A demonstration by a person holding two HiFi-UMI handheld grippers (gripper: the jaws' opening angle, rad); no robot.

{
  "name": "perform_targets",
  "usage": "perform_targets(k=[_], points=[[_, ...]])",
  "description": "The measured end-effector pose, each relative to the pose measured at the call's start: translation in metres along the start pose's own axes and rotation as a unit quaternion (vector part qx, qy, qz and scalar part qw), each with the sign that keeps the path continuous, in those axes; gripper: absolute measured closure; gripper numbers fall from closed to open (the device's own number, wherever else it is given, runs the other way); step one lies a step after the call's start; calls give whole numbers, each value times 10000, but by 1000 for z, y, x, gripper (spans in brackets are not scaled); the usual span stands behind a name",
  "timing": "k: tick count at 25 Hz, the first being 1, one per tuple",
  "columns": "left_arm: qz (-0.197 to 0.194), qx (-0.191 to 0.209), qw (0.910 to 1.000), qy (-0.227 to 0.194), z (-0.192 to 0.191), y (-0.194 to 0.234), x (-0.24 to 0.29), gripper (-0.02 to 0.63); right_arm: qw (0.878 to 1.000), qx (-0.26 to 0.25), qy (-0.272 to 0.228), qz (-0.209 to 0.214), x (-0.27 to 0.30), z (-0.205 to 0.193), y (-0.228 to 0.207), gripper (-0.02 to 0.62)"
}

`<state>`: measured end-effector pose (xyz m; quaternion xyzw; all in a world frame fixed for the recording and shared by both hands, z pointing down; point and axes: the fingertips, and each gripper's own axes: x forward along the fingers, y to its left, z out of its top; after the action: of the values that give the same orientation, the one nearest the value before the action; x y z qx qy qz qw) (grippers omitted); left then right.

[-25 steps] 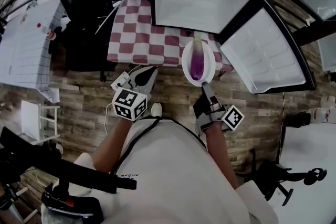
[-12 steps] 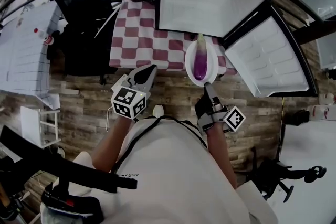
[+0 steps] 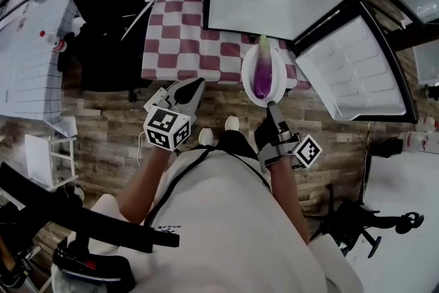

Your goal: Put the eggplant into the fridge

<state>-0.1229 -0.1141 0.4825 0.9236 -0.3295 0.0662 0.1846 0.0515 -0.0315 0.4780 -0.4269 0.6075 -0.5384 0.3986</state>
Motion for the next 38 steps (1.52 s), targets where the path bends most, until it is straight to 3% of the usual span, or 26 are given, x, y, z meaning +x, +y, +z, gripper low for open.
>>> perform_targets(k=[11, 20, 29, 38], points=[[91, -15, 9999, 103, -6, -2, 11, 601, 9999, 11, 111, -6, 11, 16, -13, 568], [210, 16, 9998, 49, 16, 0, 62, 601, 9995, -14, 304, -86, 49, 65, -35, 568], [587, -191, 9981, -76, 31, 17, 124, 601, 9974, 13, 700, 147, 119, 117, -64, 569], [933, -250, 9952, 127, 28, 37, 174, 601, 9929, -126, 1165, 218, 201, 128, -95, 569]])
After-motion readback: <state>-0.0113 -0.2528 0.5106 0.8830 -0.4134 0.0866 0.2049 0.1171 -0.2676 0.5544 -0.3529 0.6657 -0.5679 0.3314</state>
